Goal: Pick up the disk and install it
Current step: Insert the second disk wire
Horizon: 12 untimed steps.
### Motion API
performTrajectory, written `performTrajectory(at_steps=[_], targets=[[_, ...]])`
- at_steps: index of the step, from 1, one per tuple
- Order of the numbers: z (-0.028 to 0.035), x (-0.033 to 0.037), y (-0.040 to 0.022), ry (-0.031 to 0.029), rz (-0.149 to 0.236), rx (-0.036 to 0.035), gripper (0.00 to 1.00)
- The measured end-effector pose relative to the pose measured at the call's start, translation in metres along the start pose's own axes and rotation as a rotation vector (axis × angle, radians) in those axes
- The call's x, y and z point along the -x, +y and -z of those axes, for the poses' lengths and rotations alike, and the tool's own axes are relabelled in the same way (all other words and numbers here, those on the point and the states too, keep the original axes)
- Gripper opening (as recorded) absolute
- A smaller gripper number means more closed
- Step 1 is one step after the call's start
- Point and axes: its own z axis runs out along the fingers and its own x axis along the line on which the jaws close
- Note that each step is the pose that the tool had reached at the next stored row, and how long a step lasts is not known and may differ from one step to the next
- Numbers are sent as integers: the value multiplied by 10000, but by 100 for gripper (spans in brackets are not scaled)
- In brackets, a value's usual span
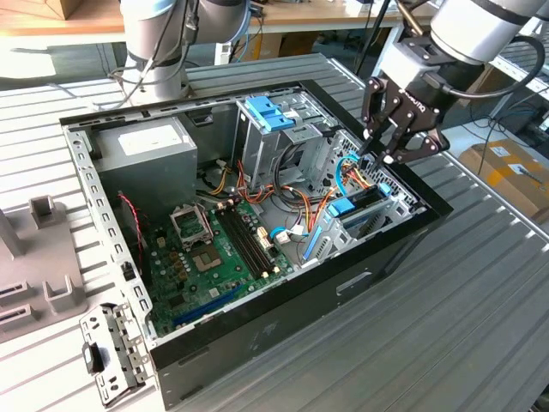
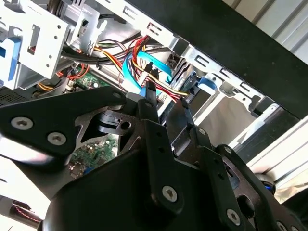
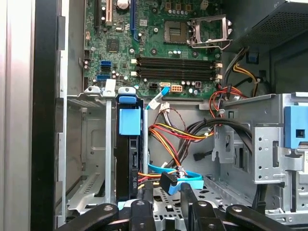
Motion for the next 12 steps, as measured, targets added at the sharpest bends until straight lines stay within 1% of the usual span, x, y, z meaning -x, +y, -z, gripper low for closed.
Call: performTrajectory(at_steps=[3,9,10,12], targets=[[-26,-3,8,0,-1,0,36],[-27,-3,10,-1,-1,0,36],[-27,-3,10,0,0,0,35],[-28,-4,11,-1,-1,0,22]])
